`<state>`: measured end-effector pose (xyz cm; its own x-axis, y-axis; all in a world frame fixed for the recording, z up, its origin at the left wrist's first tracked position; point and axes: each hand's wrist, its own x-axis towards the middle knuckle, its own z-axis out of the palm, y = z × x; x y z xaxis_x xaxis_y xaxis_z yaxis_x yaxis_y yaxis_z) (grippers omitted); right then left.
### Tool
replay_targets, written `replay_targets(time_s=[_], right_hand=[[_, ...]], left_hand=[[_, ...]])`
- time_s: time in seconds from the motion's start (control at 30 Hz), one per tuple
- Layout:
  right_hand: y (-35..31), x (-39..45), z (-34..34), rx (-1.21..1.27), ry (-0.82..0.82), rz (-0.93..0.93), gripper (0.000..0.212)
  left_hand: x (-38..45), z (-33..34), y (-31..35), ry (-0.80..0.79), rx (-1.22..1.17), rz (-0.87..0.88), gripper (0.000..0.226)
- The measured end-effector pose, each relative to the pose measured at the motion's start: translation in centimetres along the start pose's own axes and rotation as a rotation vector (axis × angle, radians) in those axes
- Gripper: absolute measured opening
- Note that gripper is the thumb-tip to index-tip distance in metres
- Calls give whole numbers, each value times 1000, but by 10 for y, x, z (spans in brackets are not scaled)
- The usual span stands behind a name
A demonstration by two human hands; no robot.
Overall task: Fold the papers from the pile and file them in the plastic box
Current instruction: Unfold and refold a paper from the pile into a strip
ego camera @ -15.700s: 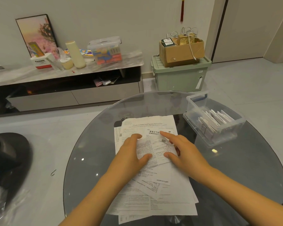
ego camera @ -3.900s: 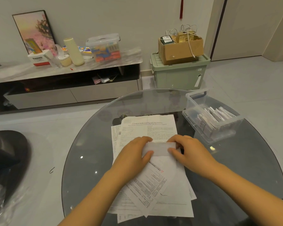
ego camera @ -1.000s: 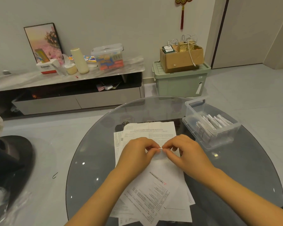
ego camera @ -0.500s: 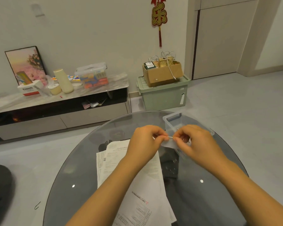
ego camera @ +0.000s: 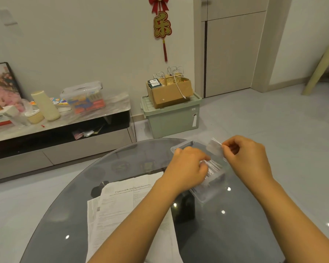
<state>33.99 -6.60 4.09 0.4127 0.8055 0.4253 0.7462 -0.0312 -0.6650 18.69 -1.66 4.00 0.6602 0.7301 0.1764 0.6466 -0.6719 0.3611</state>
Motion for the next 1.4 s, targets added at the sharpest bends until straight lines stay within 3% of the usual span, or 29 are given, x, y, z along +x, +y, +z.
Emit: replay_targets(time_s=[0.23, 0.43, 0.57, 0.73, 0.87, 1.2, 1.4], right_hand=[[4, 2, 7, -126, -21, 47, 9], [2, 0, 9, -265, -69, 12, 11], [-1, -1, 12, -377, -197, 8, 15], [-3, 6, 15, -529, -251, 44, 15], [-1, 9, 17, -489, -313, 65, 16], [10, 12, 6, -228, -365, 98, 22], [8, 6, 4, -184, -363, 50, 14]], left_hand=[[22, 19, 1, -139, 143, 150, 56], [21, 23, -3, -145, 115, 142, 55], [17, 27, -8, -114, 90, 160, 69], [14, 27, -8, -69, -18, 107, 56], [12, 29, -13, -54, -26, 102, 60], [17, 23, -6, -221, 244, 110, 66], [1, 17, -6, -85, 110, 88, 63]])
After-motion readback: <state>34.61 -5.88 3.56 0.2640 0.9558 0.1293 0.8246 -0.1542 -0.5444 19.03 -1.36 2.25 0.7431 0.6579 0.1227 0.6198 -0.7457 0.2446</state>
